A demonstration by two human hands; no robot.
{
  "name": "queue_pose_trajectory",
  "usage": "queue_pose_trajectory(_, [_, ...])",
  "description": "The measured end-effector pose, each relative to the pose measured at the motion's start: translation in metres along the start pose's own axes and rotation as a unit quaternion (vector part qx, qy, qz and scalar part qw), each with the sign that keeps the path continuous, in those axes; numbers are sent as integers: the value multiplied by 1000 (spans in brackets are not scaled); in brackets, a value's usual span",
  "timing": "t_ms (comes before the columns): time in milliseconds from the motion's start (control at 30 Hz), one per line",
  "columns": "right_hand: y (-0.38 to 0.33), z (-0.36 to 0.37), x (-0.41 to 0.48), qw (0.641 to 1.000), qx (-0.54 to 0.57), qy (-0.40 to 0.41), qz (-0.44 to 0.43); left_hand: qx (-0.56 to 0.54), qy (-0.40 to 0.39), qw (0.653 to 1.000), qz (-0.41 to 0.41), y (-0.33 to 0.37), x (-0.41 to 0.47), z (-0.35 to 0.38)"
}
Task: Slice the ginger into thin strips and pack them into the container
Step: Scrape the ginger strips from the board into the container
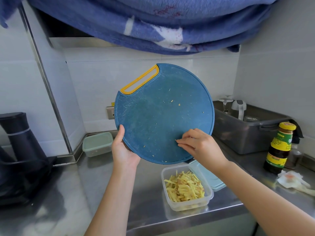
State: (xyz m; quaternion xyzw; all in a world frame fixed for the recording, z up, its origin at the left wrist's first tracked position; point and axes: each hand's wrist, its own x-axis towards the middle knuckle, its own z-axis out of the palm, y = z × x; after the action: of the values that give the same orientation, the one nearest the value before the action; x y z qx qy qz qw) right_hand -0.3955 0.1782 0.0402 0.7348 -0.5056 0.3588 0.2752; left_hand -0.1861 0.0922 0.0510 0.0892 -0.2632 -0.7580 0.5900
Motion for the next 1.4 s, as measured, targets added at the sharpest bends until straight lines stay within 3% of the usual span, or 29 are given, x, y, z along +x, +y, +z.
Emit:
queue_pose_trajectory(167, [-5,-4,15,992,17,-121,21,-3,-13,1000,-4,1,-3,2])
queue_pose_trajectory(233, [-7,-5,19,987,18,-140,72,-8,-14,1000,-11,0,-3,5])
queue_pose_trajectory(433, [-15,-10,21,971,100,-87,200,-23,-9,1000,-4,0,-5,5])
queue_pose_trajectory(600, [-29,-13,29,961,74,-101,248,-22,-11,1000,-7,2,-14,8])
queue_pose_trajectory(667, [-33,-14,31,947,41,-149,283,-26,-2,1000,-9,4,-16,7])
queue_pose_trajectory(733, [-38,-15,25,922,-18,-245,298,-28,6,1000,-6,9,-18,1])
queue_pose_trajectory(833, [-41,-21,7,871,-101,-392,280,-20,25,999,3,25,-23,-9])
queue_pose_trajectory(900, [-37,-24,-4,845,-101,-444,279,-12,49,999,5,39,-28,-18])
queue_pose_trajectory(967, [-38,-26,-10,844,-88,-442,290,-1,80,997,0,52,-34,-29])
queue_pose_trajectory(1100, [-44,-22,-16,854,-73,-361,367,20,161,986,-28,76,-56,-55])
queue_pose_trajectory(1233, [-49,-24,-28,870,-65,-350,342,50,207,976,-45,99,-87,-79])
queue_pose_trajectory(1400, [-49,-35,-45,878,-41,-283,384,104,250,960,-68,126,-116,-98])
